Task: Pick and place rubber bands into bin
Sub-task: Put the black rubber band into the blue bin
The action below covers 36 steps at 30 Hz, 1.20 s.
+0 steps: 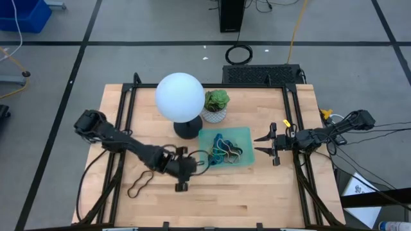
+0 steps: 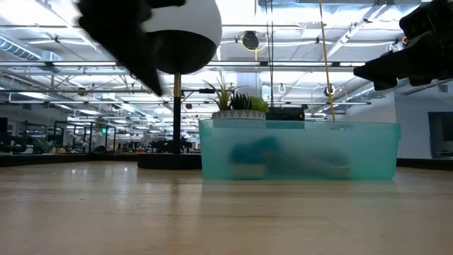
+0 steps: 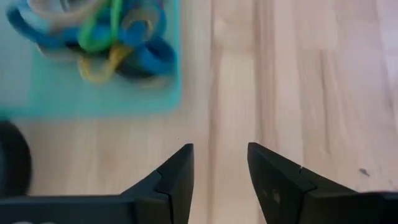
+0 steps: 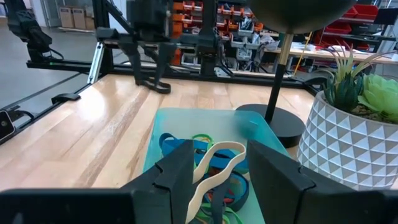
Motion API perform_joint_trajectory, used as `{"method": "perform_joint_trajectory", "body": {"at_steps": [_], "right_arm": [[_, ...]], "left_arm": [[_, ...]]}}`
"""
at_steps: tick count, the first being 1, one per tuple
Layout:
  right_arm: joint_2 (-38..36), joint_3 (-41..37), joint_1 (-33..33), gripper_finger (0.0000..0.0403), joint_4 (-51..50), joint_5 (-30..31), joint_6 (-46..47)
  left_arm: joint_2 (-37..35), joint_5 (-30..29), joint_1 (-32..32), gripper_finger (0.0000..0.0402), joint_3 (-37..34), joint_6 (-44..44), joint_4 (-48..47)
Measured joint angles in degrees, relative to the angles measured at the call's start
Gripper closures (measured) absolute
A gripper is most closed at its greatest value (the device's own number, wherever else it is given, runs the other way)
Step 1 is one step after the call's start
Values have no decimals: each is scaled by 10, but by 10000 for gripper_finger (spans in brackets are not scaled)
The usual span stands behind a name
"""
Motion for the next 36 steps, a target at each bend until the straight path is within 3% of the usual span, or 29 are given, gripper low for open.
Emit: {"method": "perform_joint_trajectory", "body": {"at_steps": [12, 24, 30, 36], "right_arm": [[1, 0, 0, 261, 1, 0, 0], [1, 0, 0, 261, 3, 0, 6], [1, 0, 0, 261, 3, 0, 6], [1, 0, 0, 261, 3, 0, 6]], "left_arm": [[-7, 4, -114, 245, 0, -369, -289], [-7, 49, -179, 245, 0, -542, -415], [-7, 72, -188, 245, -3, -583, -425], [-30, 91, -192, 245, -50, -632, -406]]}}
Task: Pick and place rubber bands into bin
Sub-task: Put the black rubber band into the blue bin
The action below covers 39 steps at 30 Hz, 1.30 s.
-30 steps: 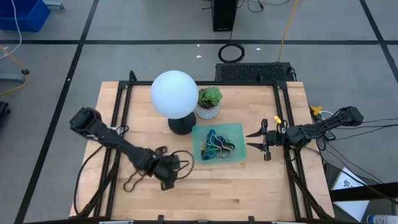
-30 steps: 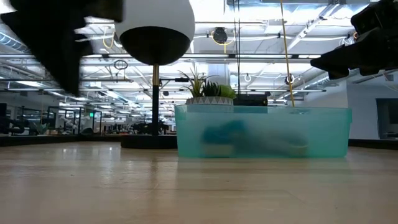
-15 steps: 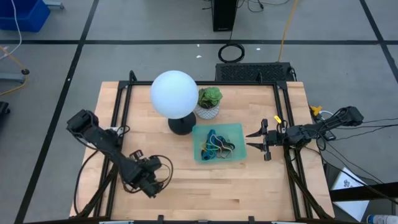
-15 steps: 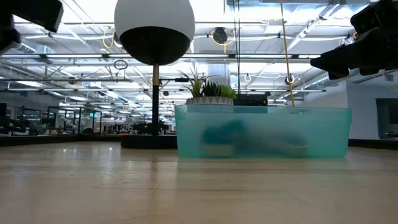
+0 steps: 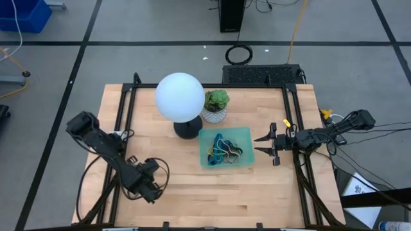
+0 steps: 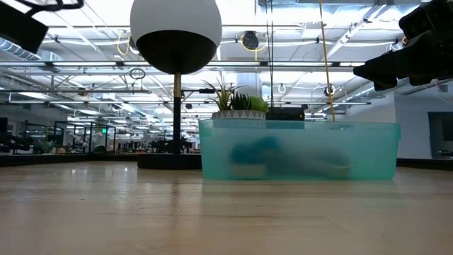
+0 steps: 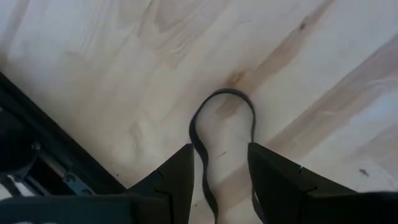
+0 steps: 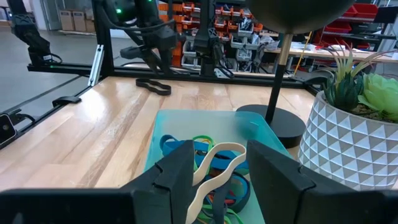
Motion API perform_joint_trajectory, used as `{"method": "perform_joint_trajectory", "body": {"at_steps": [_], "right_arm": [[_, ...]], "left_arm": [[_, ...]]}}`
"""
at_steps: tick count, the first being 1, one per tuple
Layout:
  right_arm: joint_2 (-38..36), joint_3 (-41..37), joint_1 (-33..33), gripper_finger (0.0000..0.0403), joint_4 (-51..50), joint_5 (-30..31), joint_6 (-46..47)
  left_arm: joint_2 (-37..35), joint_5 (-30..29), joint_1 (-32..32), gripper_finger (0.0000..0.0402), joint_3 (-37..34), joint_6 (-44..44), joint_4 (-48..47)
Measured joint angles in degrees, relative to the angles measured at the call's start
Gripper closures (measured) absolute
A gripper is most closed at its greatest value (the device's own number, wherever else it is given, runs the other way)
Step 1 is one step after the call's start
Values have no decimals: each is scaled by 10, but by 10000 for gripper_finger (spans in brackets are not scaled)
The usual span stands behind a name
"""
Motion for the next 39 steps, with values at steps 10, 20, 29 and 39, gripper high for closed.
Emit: {"method": "perform_joint_trajectory", "body": {"at_steps": [10, 20, 29, 39], "right_arm": [[0, 0, 0, 261, 1, 0, 0], [0, 0, 0, 261, 0, 0, -1], [0, 0, 0, 261, -1, 0, -5], [0, 0, 0, 261, -1, 0, -6]], "left_arm": [[-63, 29, 0, 245, -122, -55, 123], [-64, 53, 1, 245, -191, -61, 216], [-66, 64, 3, 245, -201, -66, 238], [-65, 73, 16, 319, -202, -57, 243]]}}
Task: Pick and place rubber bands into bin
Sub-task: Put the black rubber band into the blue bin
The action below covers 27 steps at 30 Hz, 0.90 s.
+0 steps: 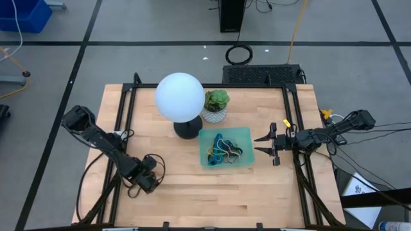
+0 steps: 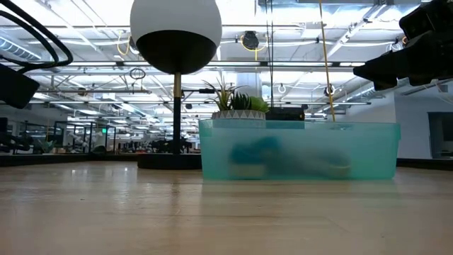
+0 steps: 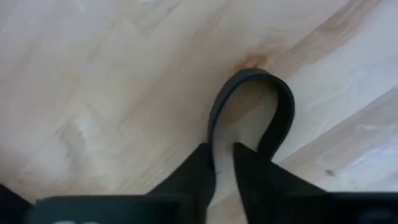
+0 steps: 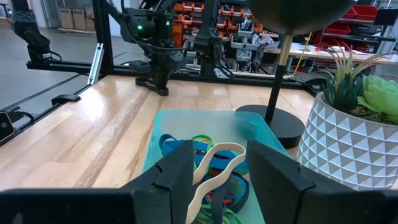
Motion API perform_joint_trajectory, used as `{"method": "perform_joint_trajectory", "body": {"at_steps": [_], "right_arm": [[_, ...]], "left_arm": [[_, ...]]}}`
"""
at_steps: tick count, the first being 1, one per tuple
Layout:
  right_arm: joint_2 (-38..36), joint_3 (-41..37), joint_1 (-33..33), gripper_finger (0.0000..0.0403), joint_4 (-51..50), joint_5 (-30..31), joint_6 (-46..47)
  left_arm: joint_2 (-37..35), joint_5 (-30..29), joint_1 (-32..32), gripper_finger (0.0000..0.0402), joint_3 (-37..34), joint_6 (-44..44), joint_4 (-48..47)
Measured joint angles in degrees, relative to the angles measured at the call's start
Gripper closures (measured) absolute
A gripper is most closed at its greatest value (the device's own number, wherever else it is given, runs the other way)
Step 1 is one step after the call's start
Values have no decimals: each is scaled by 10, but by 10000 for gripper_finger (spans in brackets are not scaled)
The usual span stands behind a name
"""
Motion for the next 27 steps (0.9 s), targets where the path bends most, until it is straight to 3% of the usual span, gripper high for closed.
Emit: {"method": "perform_joint_trajectory", "body": {"at_steps": [5, 15, 22, 27], "right_arm": [[0, 0, 0, 261, 0, 0, 0], [0, 0, 0, 261, 0, 0, 0], [0, 0, 0, 261, 0, 0, 0], [0, 0, 0, 261, 0, 0, 0]], "left_arm": [[0, -6, 6, 392, 0, 29, 0], [0, 3, 7, 393, 13, 61, -8], [-4, -19, 25, 393, 79, 137, 8], [-5, -54, 46, 397, 106, 251, 158]]}}
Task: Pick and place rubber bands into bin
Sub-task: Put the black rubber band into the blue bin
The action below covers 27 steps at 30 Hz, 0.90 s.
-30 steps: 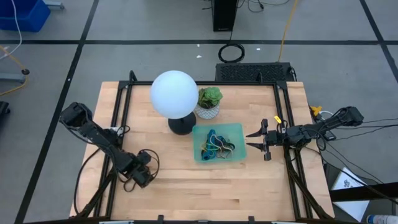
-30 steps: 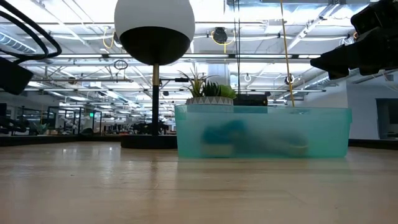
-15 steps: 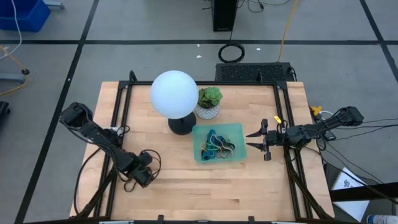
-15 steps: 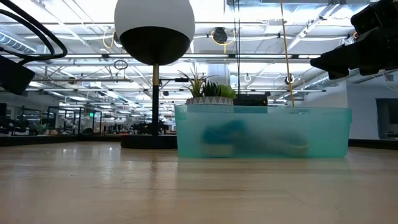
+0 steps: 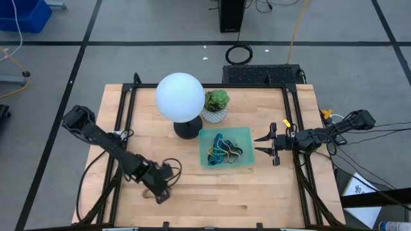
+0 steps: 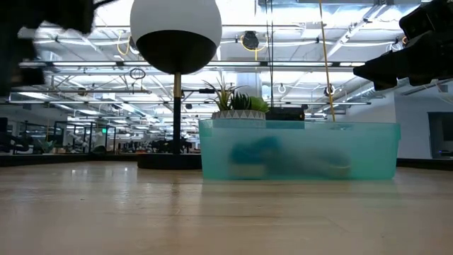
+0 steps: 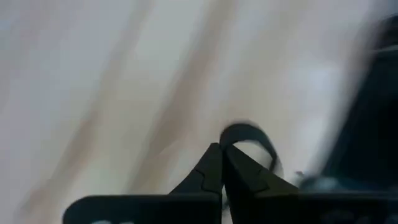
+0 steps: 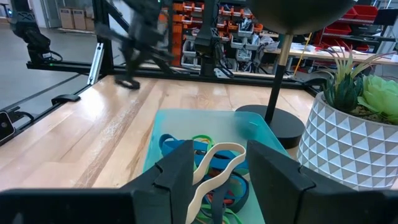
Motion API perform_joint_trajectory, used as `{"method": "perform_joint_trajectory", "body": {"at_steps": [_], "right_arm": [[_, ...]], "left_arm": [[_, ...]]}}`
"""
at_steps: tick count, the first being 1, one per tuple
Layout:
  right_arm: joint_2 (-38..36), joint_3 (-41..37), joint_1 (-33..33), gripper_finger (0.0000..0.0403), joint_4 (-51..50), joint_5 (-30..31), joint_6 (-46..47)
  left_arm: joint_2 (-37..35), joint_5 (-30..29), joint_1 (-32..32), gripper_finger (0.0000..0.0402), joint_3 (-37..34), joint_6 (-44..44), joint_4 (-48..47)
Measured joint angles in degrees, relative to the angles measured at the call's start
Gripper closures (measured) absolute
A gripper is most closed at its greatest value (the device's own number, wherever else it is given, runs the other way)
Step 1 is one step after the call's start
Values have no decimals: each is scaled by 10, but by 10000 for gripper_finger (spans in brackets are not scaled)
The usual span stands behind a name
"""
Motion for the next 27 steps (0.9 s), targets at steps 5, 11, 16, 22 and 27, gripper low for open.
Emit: {"method": "perform_joint_trajectory", "body": {"at_steps": [5, 11, 16, 22, 27], "right_arm": [[0, 0, 0, 261, 0, 0, 0], [0, 0, 0, 261, 0, 0, -2], [0, 0, 0, 261, 0, 0, -4], [0, 0, 0, 261, 0, 0, -9], [0, 0, 0, 261, -2, 0, -15]], "left_arm": [[0, -7, 18, 393, 5, 163, 231], [0, -14, 43, 394, 5, 329, 396], [5, -9, 68, 396, 5, 438, 493], [20, 20, 86, 397, 5, 629, 608], [53, 18, 97, 396, 39, 731, 636]]}}
